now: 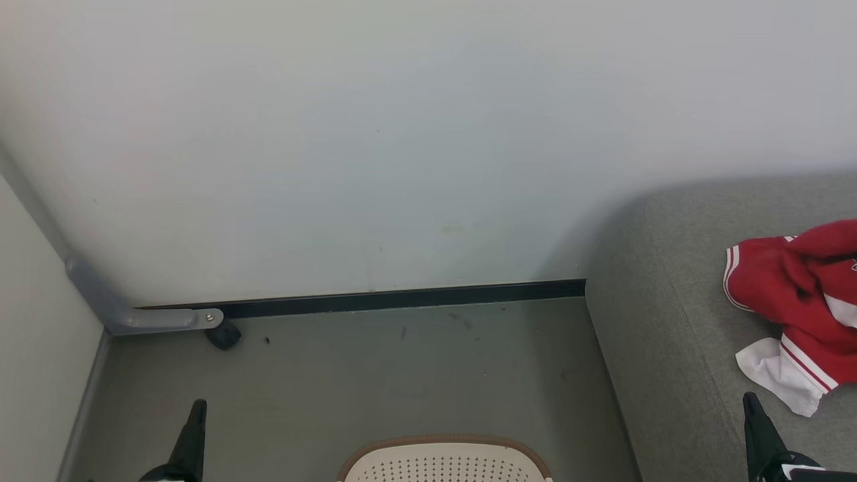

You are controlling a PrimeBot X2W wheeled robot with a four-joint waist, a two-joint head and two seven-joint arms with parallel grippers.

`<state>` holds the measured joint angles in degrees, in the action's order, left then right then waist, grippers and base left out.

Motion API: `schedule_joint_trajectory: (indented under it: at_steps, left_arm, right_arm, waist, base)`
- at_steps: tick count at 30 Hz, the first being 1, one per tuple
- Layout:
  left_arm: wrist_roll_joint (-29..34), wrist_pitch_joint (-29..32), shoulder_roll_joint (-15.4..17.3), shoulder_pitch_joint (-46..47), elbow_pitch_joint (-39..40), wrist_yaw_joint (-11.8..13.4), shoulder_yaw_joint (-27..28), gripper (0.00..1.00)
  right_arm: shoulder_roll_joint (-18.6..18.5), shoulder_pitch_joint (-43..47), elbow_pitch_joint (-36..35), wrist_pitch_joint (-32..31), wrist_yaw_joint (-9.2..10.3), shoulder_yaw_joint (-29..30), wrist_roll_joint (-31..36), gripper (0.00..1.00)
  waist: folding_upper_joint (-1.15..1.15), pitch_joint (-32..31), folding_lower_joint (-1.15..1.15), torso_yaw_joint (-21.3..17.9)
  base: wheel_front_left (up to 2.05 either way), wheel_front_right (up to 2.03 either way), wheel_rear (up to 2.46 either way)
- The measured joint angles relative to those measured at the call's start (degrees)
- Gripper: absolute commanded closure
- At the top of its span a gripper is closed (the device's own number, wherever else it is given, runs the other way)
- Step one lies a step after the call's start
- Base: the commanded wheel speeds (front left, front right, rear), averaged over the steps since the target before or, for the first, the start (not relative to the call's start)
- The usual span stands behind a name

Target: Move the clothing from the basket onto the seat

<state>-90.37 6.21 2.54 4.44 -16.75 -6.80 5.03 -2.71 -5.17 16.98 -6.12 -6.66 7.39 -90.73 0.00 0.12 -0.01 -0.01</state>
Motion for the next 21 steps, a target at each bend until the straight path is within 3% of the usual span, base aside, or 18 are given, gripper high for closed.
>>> schedule_joint_trajectory:
  at_steps: [21]
  left_arm:
    - [-1.35, 0.26, -0.12, 0.03, -0.11, -0.27, 0.19, 1.0]
  right_arm:
    - [0.16, -0.08, 0.04, -0.37, -0.24, 0.26, -0.62, 1.0]
  waist:
    - [0.0, -0.03, 0.0, 0.01]
  base:
    - [0.0, 0.0, 0.0]
